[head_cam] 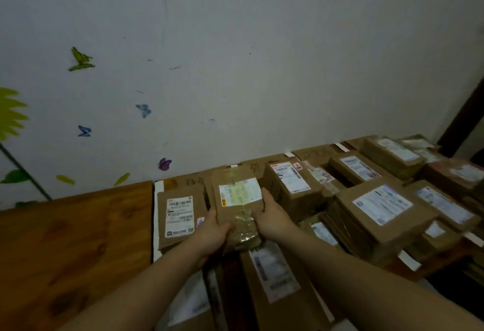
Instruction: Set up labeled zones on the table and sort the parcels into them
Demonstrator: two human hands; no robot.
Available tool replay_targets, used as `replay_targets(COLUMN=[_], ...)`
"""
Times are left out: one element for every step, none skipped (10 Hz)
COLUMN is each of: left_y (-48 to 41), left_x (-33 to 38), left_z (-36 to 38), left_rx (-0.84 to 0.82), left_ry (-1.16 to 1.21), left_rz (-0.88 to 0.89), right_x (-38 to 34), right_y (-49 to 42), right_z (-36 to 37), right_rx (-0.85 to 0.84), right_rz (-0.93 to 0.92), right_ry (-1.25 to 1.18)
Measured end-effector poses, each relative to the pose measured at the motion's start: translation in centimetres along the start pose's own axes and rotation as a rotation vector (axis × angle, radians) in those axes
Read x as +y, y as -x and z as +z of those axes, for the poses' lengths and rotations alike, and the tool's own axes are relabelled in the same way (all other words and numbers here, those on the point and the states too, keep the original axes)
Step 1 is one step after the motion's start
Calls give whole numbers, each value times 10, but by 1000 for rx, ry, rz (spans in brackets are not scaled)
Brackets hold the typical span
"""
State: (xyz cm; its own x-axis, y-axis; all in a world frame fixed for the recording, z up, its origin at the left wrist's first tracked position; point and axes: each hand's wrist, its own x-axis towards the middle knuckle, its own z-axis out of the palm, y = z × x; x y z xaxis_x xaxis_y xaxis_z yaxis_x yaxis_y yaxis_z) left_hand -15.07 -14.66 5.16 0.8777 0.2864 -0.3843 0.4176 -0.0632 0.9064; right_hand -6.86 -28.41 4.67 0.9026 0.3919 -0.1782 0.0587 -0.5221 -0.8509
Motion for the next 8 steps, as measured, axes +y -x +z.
replay_targets(left_y=[-22,-42,-52,-56,-56,-50,-34,-5], left_x=[6,4,-1,-6,-3,10,25,50], left_z=[13,24,34,41,43,37,25,17], left_rx=[58,99,126,145,154,118,116,189], left_ry=[-29,-97,-143,-152,-157,-257,-377,-395], left_rz=[13,-8,-58,-101,-99,-86,-10,72], right_x=[13,29,43,54,54,48,27,-1], right_y=[-36,-66,-81,-86,-82,-87,-79,-65], right_z=[-6,-9,-10,-9,-13,-21,-38,-59], right_rx=[-64,-114,-176,-219,-283,-325,-316,-275], right_rz=[-26,-57,-76,-72,-71,-52,-125,-172], right_ry=[43,105,164,176,199,193,228,312])
